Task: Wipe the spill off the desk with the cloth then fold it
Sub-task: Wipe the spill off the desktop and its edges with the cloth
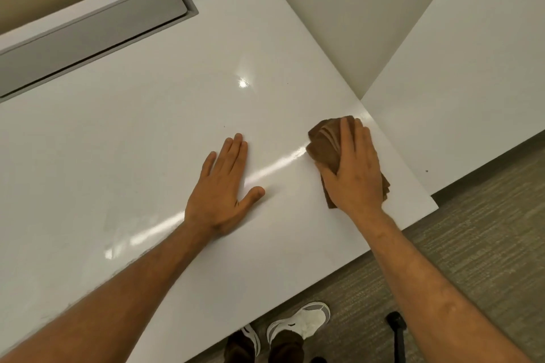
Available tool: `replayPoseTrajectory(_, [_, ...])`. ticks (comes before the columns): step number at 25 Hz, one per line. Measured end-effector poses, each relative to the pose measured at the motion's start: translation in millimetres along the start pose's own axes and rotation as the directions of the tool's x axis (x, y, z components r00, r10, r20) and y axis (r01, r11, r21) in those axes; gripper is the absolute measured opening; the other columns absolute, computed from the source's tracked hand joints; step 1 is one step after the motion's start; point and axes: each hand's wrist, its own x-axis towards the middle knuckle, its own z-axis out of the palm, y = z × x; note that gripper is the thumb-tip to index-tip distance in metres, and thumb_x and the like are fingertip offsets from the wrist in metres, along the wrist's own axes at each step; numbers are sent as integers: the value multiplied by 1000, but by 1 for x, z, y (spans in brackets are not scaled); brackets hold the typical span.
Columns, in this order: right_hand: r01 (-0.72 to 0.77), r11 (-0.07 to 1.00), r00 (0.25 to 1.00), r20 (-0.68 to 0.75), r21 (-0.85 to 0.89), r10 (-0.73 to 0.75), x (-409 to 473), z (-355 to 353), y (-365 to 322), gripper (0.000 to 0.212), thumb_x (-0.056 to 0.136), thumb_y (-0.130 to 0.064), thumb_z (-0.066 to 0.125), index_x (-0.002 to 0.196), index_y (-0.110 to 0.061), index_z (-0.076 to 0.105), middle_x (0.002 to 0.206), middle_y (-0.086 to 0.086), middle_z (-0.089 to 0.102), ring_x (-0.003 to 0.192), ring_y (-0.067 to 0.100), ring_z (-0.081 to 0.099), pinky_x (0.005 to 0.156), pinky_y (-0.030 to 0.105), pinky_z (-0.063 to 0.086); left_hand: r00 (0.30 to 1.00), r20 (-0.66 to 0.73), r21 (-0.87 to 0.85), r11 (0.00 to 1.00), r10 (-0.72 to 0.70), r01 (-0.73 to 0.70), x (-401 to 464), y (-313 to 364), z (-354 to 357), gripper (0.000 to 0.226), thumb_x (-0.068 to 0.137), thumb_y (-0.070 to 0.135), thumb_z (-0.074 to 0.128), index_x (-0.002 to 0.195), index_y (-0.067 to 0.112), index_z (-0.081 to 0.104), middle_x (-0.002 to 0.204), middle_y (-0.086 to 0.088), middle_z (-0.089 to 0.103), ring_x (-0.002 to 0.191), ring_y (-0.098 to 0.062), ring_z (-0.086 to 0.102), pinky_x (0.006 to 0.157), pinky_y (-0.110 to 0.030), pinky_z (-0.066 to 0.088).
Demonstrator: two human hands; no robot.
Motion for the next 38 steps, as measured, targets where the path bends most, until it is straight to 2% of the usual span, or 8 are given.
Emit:
replayPoseTrajectory(8, [246, 969, 968, 65, -30, -244, 105, 32, -56, 79, 96, -38, 62, 160, -14, 21, 165, 12, 24, 152, 34, 22, 122, 47, 24, 1000, -21, -11, 1000, 0, 0, 2, -1, -1, 91, 99, 73, 21, 167, 17, -3, 175, 5, -10, 160, -9, -12, 130, -33, -7])
replayPoseTrajectory(16, [586, 786, 727, 300, 197, -617, 26, 31, -43, 75, 81, -9, 68, 151, -22, 45, 159, 2, 41, 147, 30, 37, 121, 42, 27, 997, -78, -227, 974, -11, -8, 1, -6, 0, 104, 94, 81, 20, 165, 10, -6, 175, -3, -10, 162, -13, -9, 131, -35, 2])
replayPoseTrajectory(26, [369, 859, 889, 133, 354, -437, -156, 23, 23, 62, 76, -2, 82, 131, -25, 65, 141, -2, 61, 134, 23, 54, 113, 50, 41, 999, -1, -65, 997, 34, -34, 0, -11, 3, 99, 94, 80, 10, 166, 14, -5, 175, 0, -9, 161, -14, -12, 131, -38, -5])
replayPoseTrajectory(29, [218, 863, 961, 55, 456, -272, -214, 28, 27, 59, 79, -3, 82, 128, -30, 65, 140, -10, 60, 135, 17, 54, 114, 39, 43, 991, -22, -74, 988, 133, -134, -4, -10, 1, 94, 97, 75, 15, 167, 12, 5, 176, -1, 0, 162, -16, -7, 131, -43, -4])
replayPoseTrajectory(30, [106, 814, 988, 35, 571, -153, -233, 30, 24, 56, 82, -4, 79, 127, -33, 66, 138, -11, 62, 133, 13, 56, 111, 32, 46, 980, -32, -82, 977, 197, -199, -8, -9, 1, 91, 99, 71, 18, 166, 11, 9, 176, -2, 4, 162, -17, -5, 131, -45, -3])
replayPoseTrajectory(32, [-148, 458, 977, 57, 876, 207, -269, 36, 13, 51, 88, 2, 71, 120, -38, 72, 124, -7, 73, 114, 10, 69, 92, 23, 56, 941, -25, -110, 934, 338, -339, -26, -3, 2, 87, 102, 69, 20, 166, 10, 16, 175, -2, 10, 162, -18, 0, 131, -44, -2])
replayPoseTrajectory(35, [-216, 33, 725, 138, 976, 675, -303, 56, -4, 50, 88, 3, 66, 114, -39, 72, 112, -1, 76, 102, 16, 74, 83, 31, 60, 857, 85, -128, 859, 508, -497, -58, 6, 6, 81, 104, 67, 19, 165, 14, 21, 174, -1, 15, 162, -17, 4, 131, -42, 1])
replayPoseTrajectory(38, [-179, -343, 527, 384, 922, 758, -327, 85, -35, 45, 92, -9, 65, 129, -35, 64, 119, 2, 74, 104, 21, 73, 91, 42, 58, 793, 207, -119, 819, 573, -561, -86, 3, 10, 81, 104, 66, 16, 165, 13, 20, 175, -2, 13, 162, -18, 5, 131, -49, 7])
